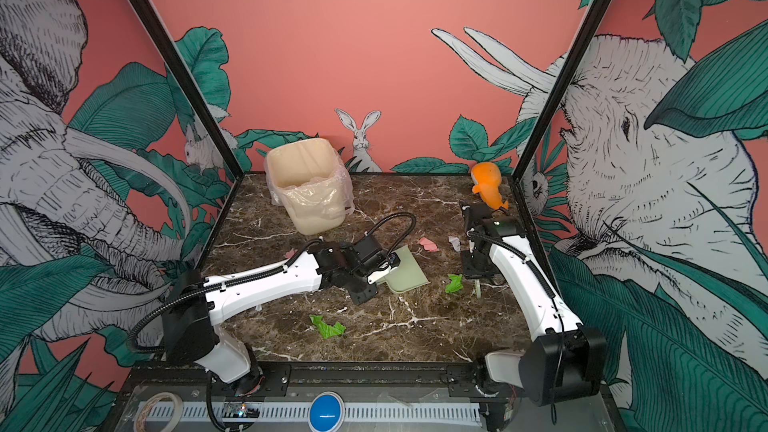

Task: Sweep away the paper scraps from the table
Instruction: 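Bring the dustpan back down to the scraps near the robot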

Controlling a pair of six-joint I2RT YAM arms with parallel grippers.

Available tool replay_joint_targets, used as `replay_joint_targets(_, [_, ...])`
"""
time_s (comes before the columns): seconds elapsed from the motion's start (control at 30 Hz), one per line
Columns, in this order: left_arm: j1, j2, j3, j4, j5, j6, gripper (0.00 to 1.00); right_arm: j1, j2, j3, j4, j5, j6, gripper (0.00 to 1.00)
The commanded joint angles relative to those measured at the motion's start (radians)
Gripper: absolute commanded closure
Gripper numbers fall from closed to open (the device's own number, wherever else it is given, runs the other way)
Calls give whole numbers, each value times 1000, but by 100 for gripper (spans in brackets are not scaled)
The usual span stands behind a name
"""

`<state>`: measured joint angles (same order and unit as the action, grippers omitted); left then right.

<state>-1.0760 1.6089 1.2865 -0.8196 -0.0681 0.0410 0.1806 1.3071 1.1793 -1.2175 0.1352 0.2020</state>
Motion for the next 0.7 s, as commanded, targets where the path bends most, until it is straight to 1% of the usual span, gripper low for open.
replay_joint_targets(0.0, [-7, 18, -15, 5, 5, -7, 79, -3, 12, -10, 15, 3, 5, 100])
replay_joint_targets(0.3, [-33, 83, -16, 10, -22, 18, 81, -3, 40, -14, 32, -25, -6, 100])
replay_joint_targets(0.5, [-43, 113, -14, 16, -24, 40, 82, 0, 57, -17, 33, -80, -7, 100])
replay_joint_targets(0.67, [-51, 135, -13, 17, -20, 61, 82, 30, 59, -15, 29, -124, -6, 100])
